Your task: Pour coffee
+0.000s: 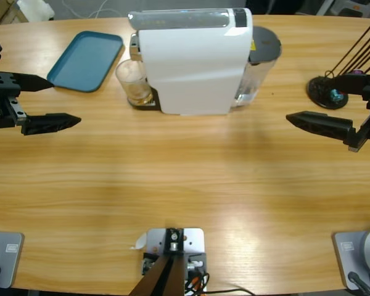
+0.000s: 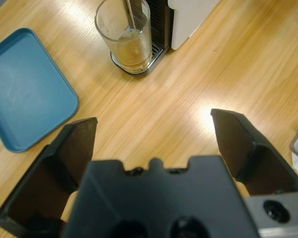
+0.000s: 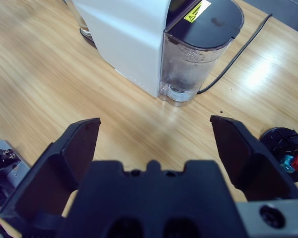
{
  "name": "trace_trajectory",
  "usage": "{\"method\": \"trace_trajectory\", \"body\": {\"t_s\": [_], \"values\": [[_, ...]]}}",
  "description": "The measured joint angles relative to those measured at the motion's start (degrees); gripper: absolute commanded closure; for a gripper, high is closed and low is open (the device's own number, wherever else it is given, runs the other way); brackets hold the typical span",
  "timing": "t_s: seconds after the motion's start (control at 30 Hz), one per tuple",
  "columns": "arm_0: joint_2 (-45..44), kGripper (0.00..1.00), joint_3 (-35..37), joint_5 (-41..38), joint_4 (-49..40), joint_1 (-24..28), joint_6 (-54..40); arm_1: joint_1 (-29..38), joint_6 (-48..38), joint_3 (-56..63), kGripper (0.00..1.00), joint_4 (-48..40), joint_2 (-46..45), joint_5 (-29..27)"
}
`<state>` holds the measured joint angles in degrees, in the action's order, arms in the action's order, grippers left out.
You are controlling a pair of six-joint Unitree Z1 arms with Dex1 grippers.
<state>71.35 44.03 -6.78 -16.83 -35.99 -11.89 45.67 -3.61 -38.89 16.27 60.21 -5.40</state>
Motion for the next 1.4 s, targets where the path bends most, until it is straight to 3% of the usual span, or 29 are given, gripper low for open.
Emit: {"method": "trace_trajectory", "body": {"t_s": [0.77, 0.9, 1.2, 1.4], "values": [[0.6, 0.0, 0.0, -0.1, 0.0, 0.3, -0.2, 0.0, 0.0, 0.4, 0.0, -0.1, 0.0, 0.0], [4.2, 0.0, 0.5, -0.5, 0.3, 1.2, -1.5, 0.0, 0.0, 0.4, 0.0, -0.1, 0.0, 0.0], [13.7, 0.0, 6.5, -11.0, 2.6, 5.9, -11.4, 0.0, 0.0, 0.7, 0.0, -0.6, 0.2, 0.0], [19.0, 0.0, 10.7, -13.4, 3.4, 8.3, -14.5, 0.1, 0.0, 0.7, 0.0, -0.9, 0.8, 0.0]]}}
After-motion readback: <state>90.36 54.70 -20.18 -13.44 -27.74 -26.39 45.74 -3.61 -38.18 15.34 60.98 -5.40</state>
